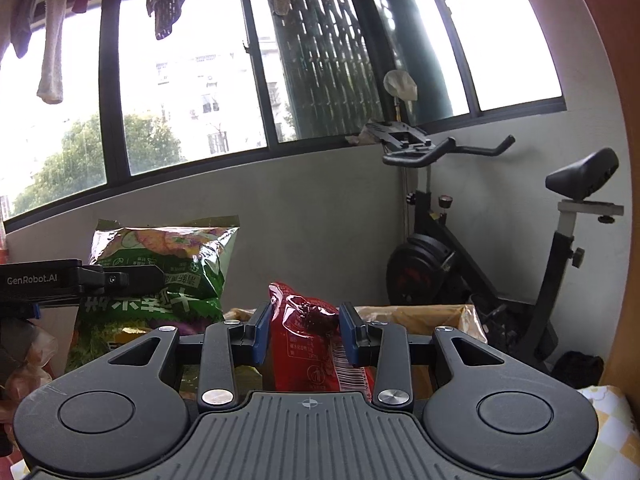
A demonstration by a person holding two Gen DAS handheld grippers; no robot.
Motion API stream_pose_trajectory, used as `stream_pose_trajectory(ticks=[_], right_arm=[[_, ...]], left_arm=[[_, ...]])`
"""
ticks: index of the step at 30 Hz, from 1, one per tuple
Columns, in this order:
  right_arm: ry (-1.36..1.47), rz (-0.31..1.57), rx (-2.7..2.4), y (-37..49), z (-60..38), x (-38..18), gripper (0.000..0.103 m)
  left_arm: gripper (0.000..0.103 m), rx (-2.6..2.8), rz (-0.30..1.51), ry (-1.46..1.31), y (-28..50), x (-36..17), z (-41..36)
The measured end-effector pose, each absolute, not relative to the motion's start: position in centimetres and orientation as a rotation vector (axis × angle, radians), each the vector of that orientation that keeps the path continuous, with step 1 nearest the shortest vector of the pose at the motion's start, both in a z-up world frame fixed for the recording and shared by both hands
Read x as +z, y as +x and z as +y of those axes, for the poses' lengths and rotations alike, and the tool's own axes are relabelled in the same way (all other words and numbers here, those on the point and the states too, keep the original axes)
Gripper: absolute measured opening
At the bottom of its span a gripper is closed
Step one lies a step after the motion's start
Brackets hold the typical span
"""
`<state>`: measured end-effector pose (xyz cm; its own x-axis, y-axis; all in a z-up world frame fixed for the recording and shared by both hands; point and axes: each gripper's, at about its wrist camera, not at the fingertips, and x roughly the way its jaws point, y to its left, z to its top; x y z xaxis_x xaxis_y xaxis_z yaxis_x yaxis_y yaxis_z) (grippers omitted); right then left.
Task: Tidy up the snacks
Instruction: 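Lower both snacks into the box and open both tools to drop them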
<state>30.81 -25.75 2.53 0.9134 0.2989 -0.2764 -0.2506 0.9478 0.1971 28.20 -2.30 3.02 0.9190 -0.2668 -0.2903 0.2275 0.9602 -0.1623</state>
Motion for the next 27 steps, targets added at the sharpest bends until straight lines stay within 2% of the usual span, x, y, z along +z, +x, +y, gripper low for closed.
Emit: stream_pose_trajectory(ticks=[6,9,13,27], right_arm=[[0.171,0.36,0.221,31.9,-26.1,0.4,0.033],[0.173,0.373,0.192,32.2,-26.2,0.0,0.035],[0.189,0.382,0.18,32.0,-26.3,-0.3,0.039],[0.153,0.387,0.219,27.8,-26.7,0.6,0.042]], left_arm=[[0.075,-0.248,0.32,-0.071,29.9,2.4,-3.5],[0.077,-0.244,0.384,-0.02,32.3,2.2,-4.2],[0.088,-0.209,0.427,-0.02,32.5,1.9,-3.4],[0.088,-0.171,0.409,-0.062,28.1,5.1,2.0]])
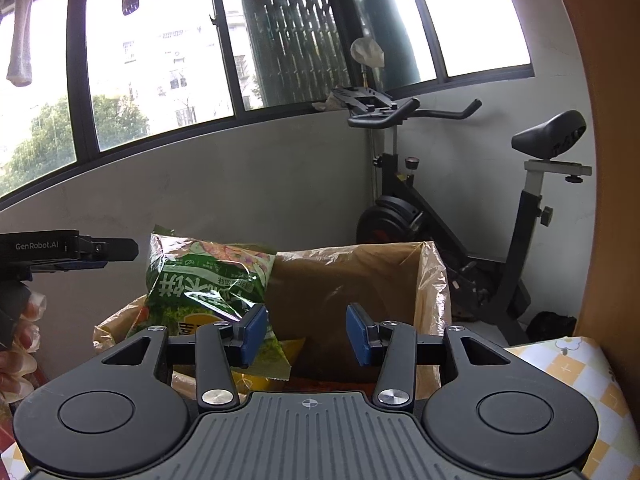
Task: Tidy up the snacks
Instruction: 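Lower both snacks into the box and open both tools to drop them, then move the left tool to the red jelly packet while the right tool approaches the brown printed pack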
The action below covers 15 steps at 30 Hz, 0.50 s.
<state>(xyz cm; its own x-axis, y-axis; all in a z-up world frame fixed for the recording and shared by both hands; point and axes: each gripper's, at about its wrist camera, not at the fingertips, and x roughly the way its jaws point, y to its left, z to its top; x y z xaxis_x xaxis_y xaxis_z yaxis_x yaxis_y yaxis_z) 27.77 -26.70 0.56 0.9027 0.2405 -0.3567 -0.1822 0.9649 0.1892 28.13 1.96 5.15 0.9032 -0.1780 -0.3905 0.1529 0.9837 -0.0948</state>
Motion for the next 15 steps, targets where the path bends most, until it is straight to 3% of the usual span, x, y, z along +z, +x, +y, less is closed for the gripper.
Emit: stream_pose_trajectory(ticks=[15], right_arm=[[0.112,0.343,0.223,20.0,-26.9,-0.2,0.042]], left_arm=[[0.088,-0.145,0.422,-0.05,21.5,2.9,3.6]])
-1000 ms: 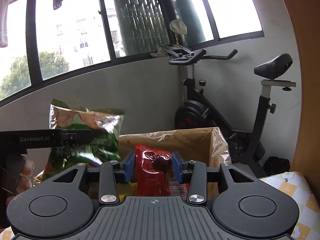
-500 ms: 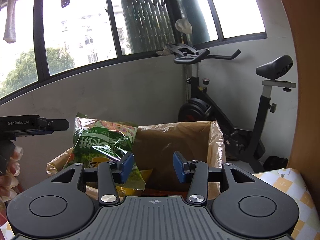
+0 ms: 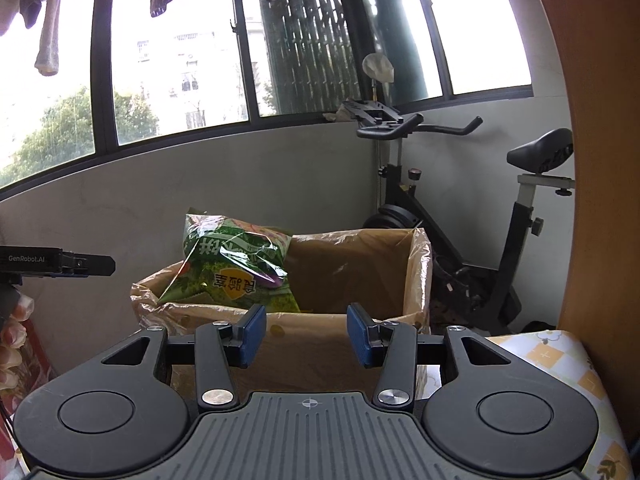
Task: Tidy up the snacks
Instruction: 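Move the left tool to the red jelly packet while the right tool approaches the brown printed pack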
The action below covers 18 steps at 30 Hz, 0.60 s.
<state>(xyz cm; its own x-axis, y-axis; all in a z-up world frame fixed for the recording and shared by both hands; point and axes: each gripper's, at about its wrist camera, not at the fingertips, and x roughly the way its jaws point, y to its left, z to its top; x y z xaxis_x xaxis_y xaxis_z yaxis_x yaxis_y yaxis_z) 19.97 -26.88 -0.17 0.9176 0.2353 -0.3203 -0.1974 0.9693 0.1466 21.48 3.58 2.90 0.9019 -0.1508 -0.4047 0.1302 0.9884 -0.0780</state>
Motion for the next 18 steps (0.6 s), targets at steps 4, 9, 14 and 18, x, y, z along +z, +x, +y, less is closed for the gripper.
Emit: stream_pose_trajectory(ticks=[4,9,14,18], right_arm=[[0.128,0.347,0.207,18.7,-27.3,-1.0,0.042],[0.128,0.363,0.184,17.5,-27.3,-2.8,0.042],[0.112,0.401,0.171,16.6,-26.8,-5.2,0.042],[0.125,0.437,0.16,16.2,-26.5,-7.4,0.042]], left_arm=[[0.088,-0.129,0.422,-0.046,20.1,1.9,3.9],[0.088,-0.116,0.419,-0.031,18.8,0.5,3.8],[0.088,-0.117,0.433,-0.021,18.0,-1.3,3.6],[0.087,-0.108,0.453,-0.025,17.6,-3.3,3.3]])
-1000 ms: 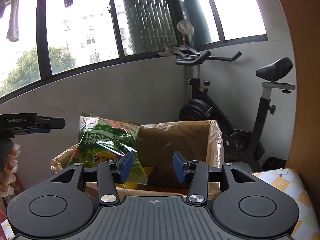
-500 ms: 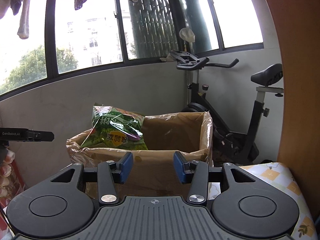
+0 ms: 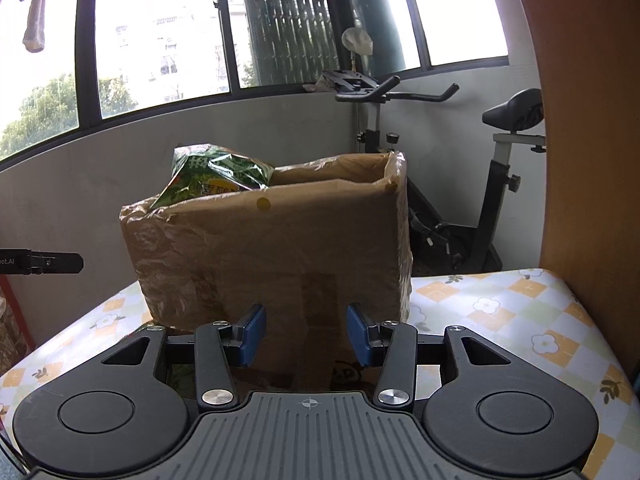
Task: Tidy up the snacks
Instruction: 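Move the left tool to the red jelly packet while the right tool approaches the brown printed pack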
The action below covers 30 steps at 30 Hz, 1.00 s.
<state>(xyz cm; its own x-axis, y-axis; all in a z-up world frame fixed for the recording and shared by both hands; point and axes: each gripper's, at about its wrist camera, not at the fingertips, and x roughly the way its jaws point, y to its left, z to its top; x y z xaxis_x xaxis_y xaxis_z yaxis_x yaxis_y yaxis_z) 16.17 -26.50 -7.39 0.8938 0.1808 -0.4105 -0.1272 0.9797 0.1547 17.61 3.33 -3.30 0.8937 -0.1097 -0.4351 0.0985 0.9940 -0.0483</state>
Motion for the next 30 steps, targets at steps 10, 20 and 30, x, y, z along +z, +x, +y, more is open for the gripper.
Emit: stream_pose_trajectory(ticks=[10,20,30], right_arm=[[0.142,0.511,0.141,15.1,-25.9,-11.9,0.042],[0.121,0.557,0.155,14.7,-24.7,-14.7,0.042],[0.084,0.547,0.176,14.9,-23.7,-15.7,0.046]], left_arm=[[0.087,-0.074,0.486,-0.054,16.6,-6.4,3.4],[0.087,-0.042,0.517,-0.083,16.2,-8.7,3.4],[0.087,-0.029,0.533,-0.074,15.9,-10.2,3.1]])
